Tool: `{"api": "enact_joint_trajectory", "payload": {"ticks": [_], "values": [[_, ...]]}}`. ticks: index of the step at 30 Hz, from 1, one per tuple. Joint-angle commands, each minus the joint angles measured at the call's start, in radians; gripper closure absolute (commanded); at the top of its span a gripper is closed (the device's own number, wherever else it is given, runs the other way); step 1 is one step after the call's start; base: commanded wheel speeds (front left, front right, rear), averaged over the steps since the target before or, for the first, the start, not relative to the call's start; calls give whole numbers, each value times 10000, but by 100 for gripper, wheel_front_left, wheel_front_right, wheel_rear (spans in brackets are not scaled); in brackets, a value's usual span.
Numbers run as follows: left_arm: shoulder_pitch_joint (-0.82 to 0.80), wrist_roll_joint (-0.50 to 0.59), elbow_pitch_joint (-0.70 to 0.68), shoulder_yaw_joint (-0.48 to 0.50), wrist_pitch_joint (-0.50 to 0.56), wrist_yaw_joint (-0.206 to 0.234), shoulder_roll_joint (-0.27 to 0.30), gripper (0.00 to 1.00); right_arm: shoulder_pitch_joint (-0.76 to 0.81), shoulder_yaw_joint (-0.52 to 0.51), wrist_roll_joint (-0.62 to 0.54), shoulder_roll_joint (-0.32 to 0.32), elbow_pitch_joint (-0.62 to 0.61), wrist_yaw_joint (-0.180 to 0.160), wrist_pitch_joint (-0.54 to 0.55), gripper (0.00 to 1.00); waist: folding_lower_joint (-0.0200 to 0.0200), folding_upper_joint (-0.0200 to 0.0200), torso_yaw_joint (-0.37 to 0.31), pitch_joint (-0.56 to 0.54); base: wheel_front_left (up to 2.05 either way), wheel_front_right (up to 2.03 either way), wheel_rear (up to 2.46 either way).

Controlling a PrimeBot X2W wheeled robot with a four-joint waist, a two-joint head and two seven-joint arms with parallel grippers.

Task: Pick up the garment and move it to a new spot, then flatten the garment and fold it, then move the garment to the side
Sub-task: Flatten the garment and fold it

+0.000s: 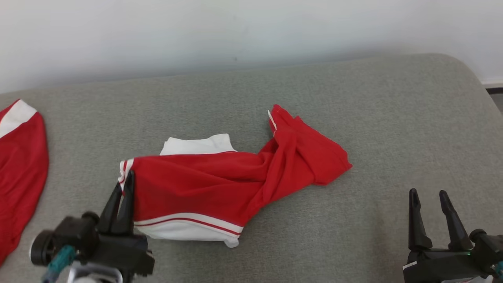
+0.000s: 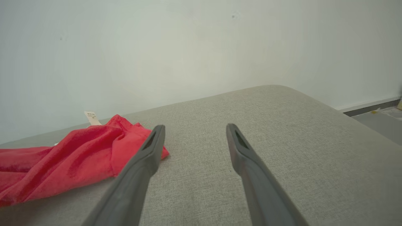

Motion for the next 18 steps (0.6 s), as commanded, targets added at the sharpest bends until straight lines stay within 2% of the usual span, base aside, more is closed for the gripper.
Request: {"api": "enact_joint_trajectory", "payload": {"ticks": [1,10,18], "values": [[-238,-42,109,19,-28,-16,95,100,-149,-33,-55,-74,29,-23,-8,0,-1,-1,-169,148,0,0,0],[-2883,-229,3409,16,-288,-503,825,100,-699,124,0,-197,470,-23,-6,0,-1,-1,-822,773,0,0,0],[-4641,-385,6214,-366,-718,-666,1240,100,-1030,194,-24,-74,659,-23,-8,0,-1,-1,-1250,1070,0,0,0]]}}
